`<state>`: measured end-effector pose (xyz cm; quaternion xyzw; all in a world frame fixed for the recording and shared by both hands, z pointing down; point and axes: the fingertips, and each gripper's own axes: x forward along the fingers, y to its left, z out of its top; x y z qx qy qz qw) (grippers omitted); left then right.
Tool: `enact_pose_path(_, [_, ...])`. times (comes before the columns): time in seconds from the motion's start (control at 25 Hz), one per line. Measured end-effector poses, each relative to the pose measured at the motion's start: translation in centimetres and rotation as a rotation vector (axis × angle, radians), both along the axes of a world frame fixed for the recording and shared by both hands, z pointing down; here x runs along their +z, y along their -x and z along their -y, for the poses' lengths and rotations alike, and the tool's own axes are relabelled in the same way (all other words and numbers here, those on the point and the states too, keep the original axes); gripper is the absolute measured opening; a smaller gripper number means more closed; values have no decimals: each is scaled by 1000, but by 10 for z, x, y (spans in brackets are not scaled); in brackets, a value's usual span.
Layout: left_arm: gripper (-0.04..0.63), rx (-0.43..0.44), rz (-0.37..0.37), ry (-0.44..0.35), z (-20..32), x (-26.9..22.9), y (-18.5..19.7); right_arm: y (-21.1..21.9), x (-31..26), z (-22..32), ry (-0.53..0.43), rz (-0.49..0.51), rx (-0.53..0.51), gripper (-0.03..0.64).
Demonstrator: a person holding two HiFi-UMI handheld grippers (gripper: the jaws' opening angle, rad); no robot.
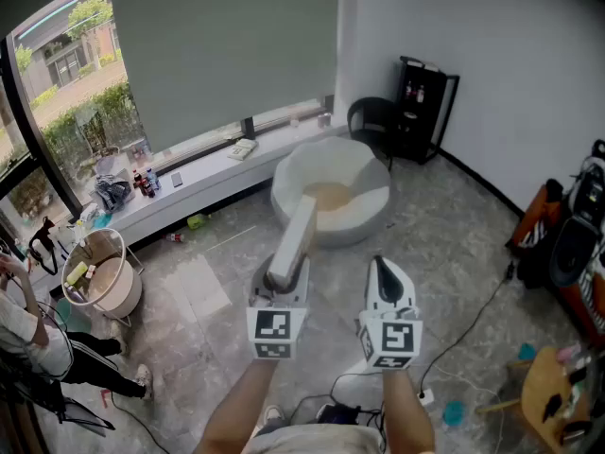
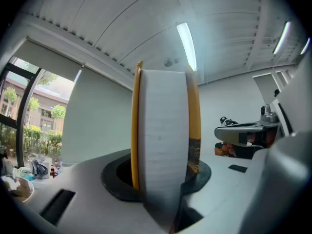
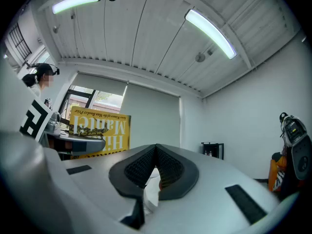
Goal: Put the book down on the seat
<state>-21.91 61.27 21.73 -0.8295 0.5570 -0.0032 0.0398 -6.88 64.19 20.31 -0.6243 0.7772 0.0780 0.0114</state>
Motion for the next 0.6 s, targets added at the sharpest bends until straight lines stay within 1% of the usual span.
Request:
enact_pose_path(0.2, [147,4,-6,0,4,0,-25,-25,-3,5,-14,10,2,2])
enact_pose_path(0.36, [148,3,7,-15,7,-1,-45,-41,-4,8,-22,16,-4,2])
enact_pose_path(0.6, [147,-20,10,-12,13,3,-69,-62,3,13,-26,8,-33,2])
